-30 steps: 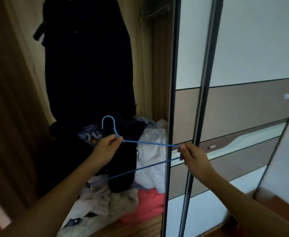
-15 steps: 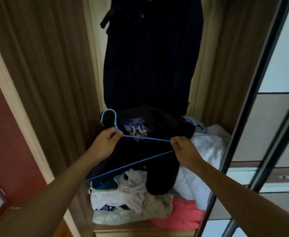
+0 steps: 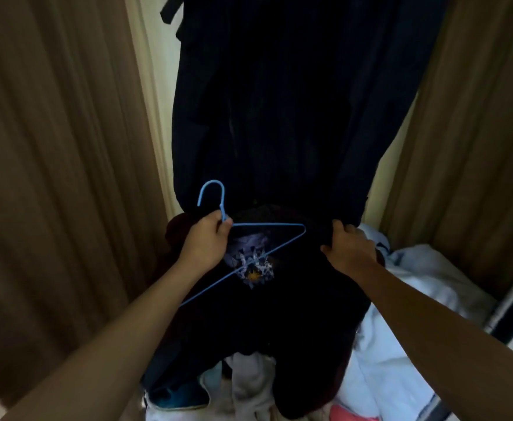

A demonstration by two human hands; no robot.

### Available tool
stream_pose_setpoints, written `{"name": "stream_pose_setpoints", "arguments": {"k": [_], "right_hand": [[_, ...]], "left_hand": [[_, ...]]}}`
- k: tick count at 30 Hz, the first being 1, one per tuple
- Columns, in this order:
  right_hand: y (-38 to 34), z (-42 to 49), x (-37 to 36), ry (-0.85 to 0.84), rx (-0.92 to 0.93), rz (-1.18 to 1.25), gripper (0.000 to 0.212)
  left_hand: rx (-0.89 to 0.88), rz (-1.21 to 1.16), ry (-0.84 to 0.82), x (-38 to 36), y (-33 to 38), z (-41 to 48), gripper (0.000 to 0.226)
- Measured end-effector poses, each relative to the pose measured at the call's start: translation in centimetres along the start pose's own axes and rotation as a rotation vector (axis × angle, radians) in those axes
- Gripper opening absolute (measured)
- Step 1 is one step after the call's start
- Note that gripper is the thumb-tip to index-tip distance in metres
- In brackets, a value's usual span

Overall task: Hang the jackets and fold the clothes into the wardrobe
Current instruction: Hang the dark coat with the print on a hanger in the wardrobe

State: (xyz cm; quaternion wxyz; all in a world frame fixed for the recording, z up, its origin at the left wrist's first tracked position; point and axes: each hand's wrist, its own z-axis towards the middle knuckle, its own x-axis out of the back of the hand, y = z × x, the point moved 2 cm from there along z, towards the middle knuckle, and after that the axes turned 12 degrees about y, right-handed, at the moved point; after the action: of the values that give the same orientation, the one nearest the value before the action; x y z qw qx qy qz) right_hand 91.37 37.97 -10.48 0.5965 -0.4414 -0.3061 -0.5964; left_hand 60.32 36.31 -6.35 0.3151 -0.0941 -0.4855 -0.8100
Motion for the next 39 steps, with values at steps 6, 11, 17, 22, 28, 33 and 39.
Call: {"name": "stream_pose_setpoints", "arguments": {"k": [6,11,17,22,28,33,39], "right_hand": [[-0.4,3.5,-1.3,0.089,0.077,-0.019,0.018],[-1.7,5.3,1.0,0.250,0.030,0.274,0.029],[-4.4,5.3,2.6,0.289,0.115,0.541,0.024],[-3.9,6.7,2.8,0.343,0.061,0.698,0.014],[-4.3,7.4,3.2,0.314,0.061,0.747,0.001],[-5.3,5.1,-0.8,-0.171,0.189,0.611,0.014],[-3.2,6.9,-0.9,-0.102,0.303,0.377,0.075]], "left_hand": [[0.003,-0.008,-0.102,-4.4,-0.5,1.9,0.022],[0.033,-0.042,-0.145,-7.1,0.4,3.5,0.025],[-0.008,-0.093,-0.133,-8.9,2.4,6.1,0.023],[0.049,-0.077,-0.264,-9.6,0.9,7.0,0.022],[-0.021,-0.003,-0.260,-9.1,-0.4,7.3,0.023],[0.002,-0.146,-0.220,-8.9,0.3,8.2,0.032],[0.018,-0.280,-0.251,-8.2,-0.7,7.4,0.033]]}}
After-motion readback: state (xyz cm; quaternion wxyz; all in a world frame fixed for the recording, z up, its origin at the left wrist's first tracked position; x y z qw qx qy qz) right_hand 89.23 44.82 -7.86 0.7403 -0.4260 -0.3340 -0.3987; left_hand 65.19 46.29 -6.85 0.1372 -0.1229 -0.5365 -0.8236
